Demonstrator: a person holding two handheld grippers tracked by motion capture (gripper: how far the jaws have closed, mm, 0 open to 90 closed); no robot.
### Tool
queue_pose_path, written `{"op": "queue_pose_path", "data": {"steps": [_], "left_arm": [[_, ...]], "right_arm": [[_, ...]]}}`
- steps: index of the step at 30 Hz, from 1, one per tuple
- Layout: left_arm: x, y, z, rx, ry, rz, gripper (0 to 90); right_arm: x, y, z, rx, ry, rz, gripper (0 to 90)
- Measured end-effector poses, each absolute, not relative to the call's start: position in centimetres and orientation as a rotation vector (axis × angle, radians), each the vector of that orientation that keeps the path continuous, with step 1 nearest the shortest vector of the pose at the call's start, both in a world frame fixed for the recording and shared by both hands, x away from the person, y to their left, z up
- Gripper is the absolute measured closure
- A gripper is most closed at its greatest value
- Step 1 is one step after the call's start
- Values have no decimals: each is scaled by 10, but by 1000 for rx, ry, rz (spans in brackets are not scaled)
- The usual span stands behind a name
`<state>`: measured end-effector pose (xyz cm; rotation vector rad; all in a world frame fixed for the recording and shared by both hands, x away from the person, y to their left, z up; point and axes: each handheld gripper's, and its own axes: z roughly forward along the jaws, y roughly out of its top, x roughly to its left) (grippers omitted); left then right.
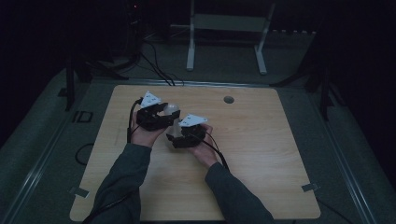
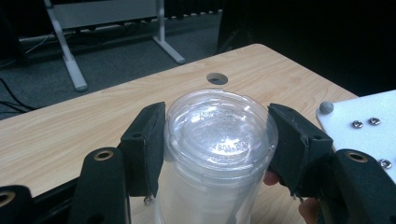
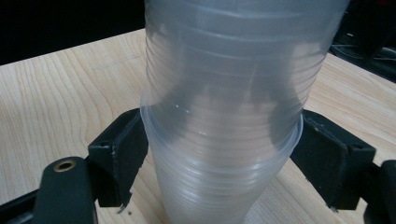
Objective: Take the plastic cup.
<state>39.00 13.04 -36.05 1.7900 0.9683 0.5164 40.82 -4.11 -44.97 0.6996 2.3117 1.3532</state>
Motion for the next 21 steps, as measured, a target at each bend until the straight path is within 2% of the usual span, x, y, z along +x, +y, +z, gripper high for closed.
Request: {"op": "queue_pose_path", "data": {"steps": [10,17,21], "left_arm": [[389,131,-355,1772,960,524,409],[390,131,-355,1777,964,514,414],[390,131,-354,1777,961,513,414]], "right_arm": [[408,-40,-454,692,2333,1331,211],[410,-39,-449,688,2312,1353,172],[411,-38,-448,683,2310,1349,205]]}}
